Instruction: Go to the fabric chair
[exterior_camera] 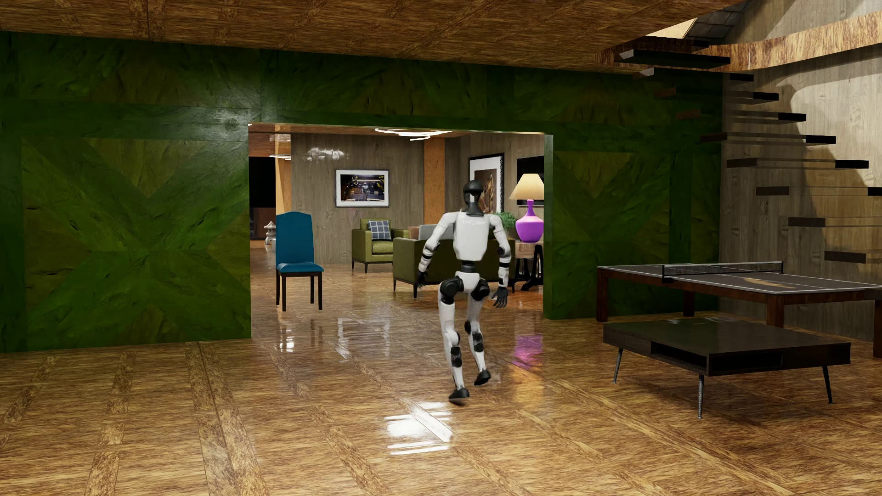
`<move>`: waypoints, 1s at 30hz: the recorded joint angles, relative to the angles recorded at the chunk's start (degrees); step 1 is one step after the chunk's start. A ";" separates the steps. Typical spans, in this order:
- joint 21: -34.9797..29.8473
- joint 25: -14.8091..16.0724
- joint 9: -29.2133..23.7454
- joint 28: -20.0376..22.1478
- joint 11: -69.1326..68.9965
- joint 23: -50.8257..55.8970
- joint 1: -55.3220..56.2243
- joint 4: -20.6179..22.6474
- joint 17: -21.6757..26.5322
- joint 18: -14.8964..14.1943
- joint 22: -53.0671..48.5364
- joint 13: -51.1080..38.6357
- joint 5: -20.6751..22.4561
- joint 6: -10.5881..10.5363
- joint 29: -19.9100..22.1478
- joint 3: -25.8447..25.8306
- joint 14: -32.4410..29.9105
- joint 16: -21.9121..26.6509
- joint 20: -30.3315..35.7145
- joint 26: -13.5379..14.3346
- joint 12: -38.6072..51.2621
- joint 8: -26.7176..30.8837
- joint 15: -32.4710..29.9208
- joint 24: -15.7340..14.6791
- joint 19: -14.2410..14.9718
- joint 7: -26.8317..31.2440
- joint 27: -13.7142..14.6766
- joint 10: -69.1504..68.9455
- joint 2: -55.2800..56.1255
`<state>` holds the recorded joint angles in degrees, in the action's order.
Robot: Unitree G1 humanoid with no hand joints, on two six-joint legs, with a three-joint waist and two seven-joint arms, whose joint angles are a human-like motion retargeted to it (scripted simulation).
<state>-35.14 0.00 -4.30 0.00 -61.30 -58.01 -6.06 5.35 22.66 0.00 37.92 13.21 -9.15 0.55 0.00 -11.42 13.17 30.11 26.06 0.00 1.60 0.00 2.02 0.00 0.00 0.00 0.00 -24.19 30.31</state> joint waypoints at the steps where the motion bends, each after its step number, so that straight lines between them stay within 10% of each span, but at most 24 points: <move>1: -0.23 0.00 0.46 0.00 11.04 0.27 -1.69 -0.33 0.32 0.00 -1.56 1.03 0.58 -0.33 0.00 -0.56 1.96 0.91 -1.19 0.00 1.23 0.00 -2.03 0.00 0.00 0.00 0.00 0.08 1.12; 5: -3.58 0.00 1.90 0.00 53.53 -2.85 -7.27 -1.79 -0.07 0.00 -3.50 1.60 1.08 -0.10 0.00 -0.92 1.30 0.63 -4.58 0.00 3.00 0.00 -10.58 0.00 0.00 0.00 0.00 -0.43 -0.97; 6: -4.61 0.00 2.12 0.00 32.38 -4.03 -8.05 -2.77 -0.33 0.00 -3.05 0.88 2.46 -0.48 0.00 -0.47 -2.27 -0.40 -4.96 0.00 1.83 0.00 -4.49 0.00 0.00 0.00 0.00 -1.52 1.23; 11: -1.12 0.00 0.62 0.00 18.19 -0.46 8.30 -6.71 -1.12 0.00 6.55 -2.99 5.65 -1.58 0.00 3.09 -32.50 -6.20 5.30 0.00 -8.03 0.00 3.44 0.00 0.00 0.00 0.00 -42.40 -6.20; 14: 4.66 0.00 -0.53 0.00 23.19 7.20 22.84 -4.72 0.56 0.00 6.00 -6.66 6.46 0.11 0.00 11.95 -30.41 -7.80 10.49 0.00 -14.53 0.00 6.11 0.00 0.00 0.00 0.00 -55.33 -18.28; 19: 12.34 0.00 -1.15 0.00 27.79 16.30 32.16 -4.51 3.61 0.00 3.11 -14.30 4.72 1.34 0.00 21.59 -37.55 -8.53 13.67 0.00 -24.35 0.00 10.74 0.00 0.00 0.00 0.00 -13.94 -34.61; 21: 14.17 0.00 -0.55 0.00 29.00 16.99 30.14 -4.84 3.69 0.00 5.39 -16.69 5.27 0.56 0.00 21.73 -14.34 -9.33 15.64 0.00 -24.33 0.00 12.99 0.00 0.00 0.00 0.00 -3.95 -40.55; 23: 14.84 0.00 -0.29 0.00 28.85 16.94 28.69 -5.17 3.09 0.00 6.98 -17.27 4.57 0.29 0.00 22.58 -13.80 -9.52 16.90 0.00 -23.21 0.00 13.04 0.00 0.00 0.00 0.00 14.55 -44.81; 27: 11.07 0.00 -0.13 0.00 10.43 10.28 35.39 -0.86 -0.43 0.00 10.29 -14.54 -0.64 3.99 0.00 20.47 -34.09 -8.90 14.72 0.00 -15.20 0.00 -2.58 0.00 0.00 0.00 0.00 -5.76 -37.09; 30: 2.24 0.00 -1.13 0.00 -17.75 1.20 26.33 2.08 -2.46 0.00 9.43 -11.55 -3.60 4.84 0.00 16.83 -25.94 -7.12 9.28 0.00 -7.22 0.00 3.30 0.00 0.00 0.00 0.00 -7.10 -22.54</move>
<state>-32.90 0.00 -5.42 0.00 -79.05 -56.82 20.27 7.43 20.20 0.00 47.34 1.65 -12.75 5.39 0.00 5.41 -12.76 22.99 35.34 0.00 -5.63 0.00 5.32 0.00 0.00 0.00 0.00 -31.29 7.77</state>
